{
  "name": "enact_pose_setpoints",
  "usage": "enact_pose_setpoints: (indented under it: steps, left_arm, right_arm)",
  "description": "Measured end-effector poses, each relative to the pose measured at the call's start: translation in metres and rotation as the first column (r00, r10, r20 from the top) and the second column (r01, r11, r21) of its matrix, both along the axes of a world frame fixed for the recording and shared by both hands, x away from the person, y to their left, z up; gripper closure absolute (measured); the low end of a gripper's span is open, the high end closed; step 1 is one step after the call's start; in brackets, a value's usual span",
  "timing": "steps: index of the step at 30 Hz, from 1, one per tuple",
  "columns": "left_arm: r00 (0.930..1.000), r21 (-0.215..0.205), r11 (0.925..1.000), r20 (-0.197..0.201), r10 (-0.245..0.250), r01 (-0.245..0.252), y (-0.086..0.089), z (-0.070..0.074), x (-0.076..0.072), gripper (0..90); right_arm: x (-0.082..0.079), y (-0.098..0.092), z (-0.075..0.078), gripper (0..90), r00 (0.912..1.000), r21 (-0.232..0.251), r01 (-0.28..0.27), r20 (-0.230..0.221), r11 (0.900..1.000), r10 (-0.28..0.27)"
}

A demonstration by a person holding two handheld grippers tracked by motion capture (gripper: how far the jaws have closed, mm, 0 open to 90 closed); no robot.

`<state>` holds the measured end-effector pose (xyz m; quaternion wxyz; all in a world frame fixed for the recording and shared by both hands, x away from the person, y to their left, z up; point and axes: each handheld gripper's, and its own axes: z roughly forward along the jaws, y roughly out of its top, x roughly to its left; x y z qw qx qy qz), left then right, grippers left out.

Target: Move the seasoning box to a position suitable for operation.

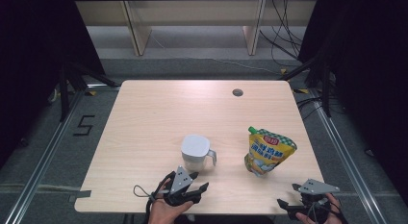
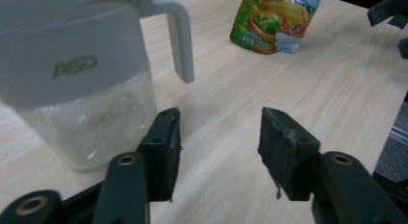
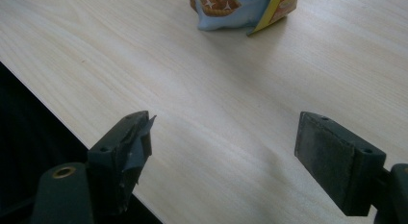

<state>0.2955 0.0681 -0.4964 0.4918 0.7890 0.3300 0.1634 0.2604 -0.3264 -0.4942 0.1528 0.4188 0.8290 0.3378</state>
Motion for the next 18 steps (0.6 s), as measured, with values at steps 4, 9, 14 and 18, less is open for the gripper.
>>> enact_pose_setpoints:
  steps: [4,9,14,18]
  left_arm:
    - [1.0000,0.007,1.0000,0.009,0.003,-0.003,-0.009,0.000,0.006,56.3]
    - [0.9993,0.029,0.9991,0.025,0.029,-0.029,-0.016,0.001,0.013,61.9]
    - [0.9983,0.012,0.9985,0.024,0.053,-0.054,-0.026,-0.003,0.022,60.9]
    - [0.9957,0.073,0.9952,0.069,0.061,-0.066,-0.029,-0.002,0.032,57.9]
  right_arm:
    - [0.001,-0.001,0.000,21.5,1.0000,-0.010,-0.006,0.008,1.000,0.006]
    - [0.002,-0.002,0.000,21.6,0.9999,-0.020,-0.011,0.011,1.000,0.011]
    - [0.002,-0.002,-0.001,22.0,0.9998,-0.023,-0.015,0.012,1.000,0.015]
    - [0.003,-0.002,-0.003,22.0,0.9996,-0.023,-0.027,0.011,0.999,0.027]
